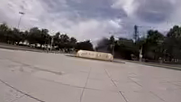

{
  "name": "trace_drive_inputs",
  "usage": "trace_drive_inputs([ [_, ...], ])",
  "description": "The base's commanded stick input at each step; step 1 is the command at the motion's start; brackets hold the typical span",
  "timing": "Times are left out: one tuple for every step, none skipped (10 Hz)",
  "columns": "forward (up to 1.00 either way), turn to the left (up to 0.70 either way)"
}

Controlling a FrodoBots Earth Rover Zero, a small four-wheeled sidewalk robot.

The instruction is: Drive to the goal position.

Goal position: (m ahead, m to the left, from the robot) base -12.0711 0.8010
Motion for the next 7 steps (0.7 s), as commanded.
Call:
trace_drive_inputs([
  [0.06, 0.00],
  [0.06, 0.00],
  [0.06, 0.00],
  [0.06, 0.00],
  [0.06, 0.00],
  [0.06, 0.00],
  [0.06, 0.00],
])
